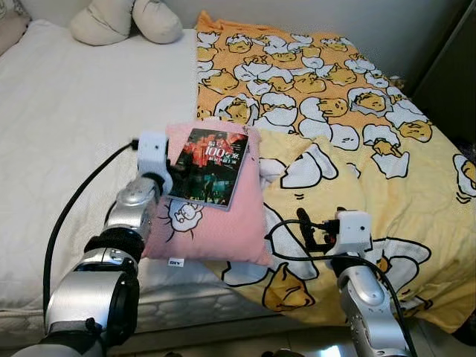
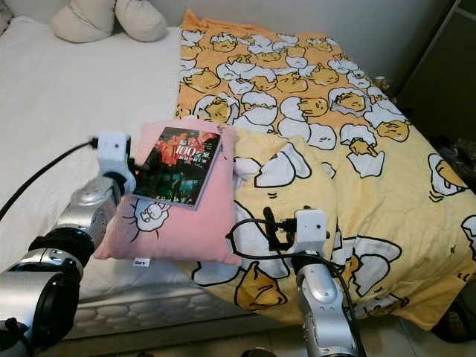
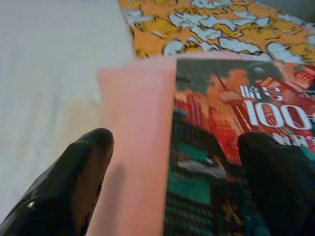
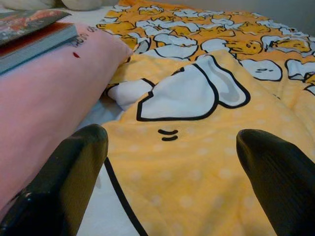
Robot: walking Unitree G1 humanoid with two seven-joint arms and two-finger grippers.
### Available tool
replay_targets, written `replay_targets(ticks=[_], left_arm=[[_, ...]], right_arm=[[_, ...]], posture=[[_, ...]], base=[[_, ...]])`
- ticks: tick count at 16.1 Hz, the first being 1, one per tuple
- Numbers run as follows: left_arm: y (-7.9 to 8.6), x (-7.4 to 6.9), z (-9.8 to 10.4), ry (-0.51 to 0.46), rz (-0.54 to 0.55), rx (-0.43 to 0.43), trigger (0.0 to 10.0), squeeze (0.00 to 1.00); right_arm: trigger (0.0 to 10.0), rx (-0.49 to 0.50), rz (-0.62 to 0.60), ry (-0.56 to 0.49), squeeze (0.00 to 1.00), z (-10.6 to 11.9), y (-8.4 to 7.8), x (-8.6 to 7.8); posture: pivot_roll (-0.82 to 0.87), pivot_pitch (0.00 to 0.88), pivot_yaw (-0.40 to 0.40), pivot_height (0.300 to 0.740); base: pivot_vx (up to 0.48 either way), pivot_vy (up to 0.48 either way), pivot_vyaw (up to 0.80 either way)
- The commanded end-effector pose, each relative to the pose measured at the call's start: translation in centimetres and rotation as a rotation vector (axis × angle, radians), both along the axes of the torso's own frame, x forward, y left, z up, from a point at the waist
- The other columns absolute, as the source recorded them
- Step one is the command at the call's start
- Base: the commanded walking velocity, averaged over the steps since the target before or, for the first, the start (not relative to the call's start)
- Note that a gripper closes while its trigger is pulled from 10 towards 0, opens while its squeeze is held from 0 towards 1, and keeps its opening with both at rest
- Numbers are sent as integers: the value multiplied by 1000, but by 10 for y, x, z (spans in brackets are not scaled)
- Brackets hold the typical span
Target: Clean up the room
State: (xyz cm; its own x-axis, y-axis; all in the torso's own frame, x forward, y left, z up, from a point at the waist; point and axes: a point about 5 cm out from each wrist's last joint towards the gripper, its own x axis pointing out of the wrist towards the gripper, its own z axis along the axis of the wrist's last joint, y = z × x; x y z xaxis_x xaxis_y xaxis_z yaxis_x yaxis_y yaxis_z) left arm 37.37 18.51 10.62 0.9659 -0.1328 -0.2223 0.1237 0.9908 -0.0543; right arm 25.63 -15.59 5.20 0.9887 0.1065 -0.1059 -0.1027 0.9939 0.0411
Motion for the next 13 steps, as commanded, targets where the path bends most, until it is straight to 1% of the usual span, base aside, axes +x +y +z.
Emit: replay_targets(ticks=[1, 2, 3, 5, 7, 9, 12, 13], left_arm=[[-1, 0, -2, 29, -7, -87, 10000, 0], [5, -2, -4, 46, 17, -76, 10000, 0], [6, -3, -7, 60, 24, -91, 10000, 0], [4, -3, -8, 74, 6, -140, 10000, 0], [3, -4, -8, 71, -34, -135, 10000, 0], [-2, -6, -10, 72, -87, -114, 10000, 0], [-15, -9, -16, 86, -162, -103, 10000, 0], [-20, -14, -27, 146, -181, -68, 10000, 0]], right_arm=[[10000, 1, -1, 1, 0, 2, -2, 0], [10000, 1, 2, 3, 0, 2, -2, 0], [10000, 0, 5, 6, 0, 2, -2, 0], [10000, 0, 8, 10, 0, 2, -3, -1], [10000, 0, 10, 16, 0, 1, -3, -2], [10000, -2, 15, 25, 0, -1, -3, -3], [10000, -4, 18, 27, 0, -1, -3, -2], [10000, -6, 22, 28, 0, -1, -3, -1]], posture=[[-25, 0, -44, 726], [-25, 0, -44, 726], [-26, 0, -47, 726], [-25, 0, -49, 726], [-27, 0, -50, 726], [-26, 0, -50, 726], [-22, 0, -50, 726], [-19, 0, -48, 726]], base=[[0, 0, 0], [0, 0, 0], [0, 0, 0], [0, 0, 0], [0, 0, 0], [0, 0, 0], [0, 0, 0], [0, 0, 0]])
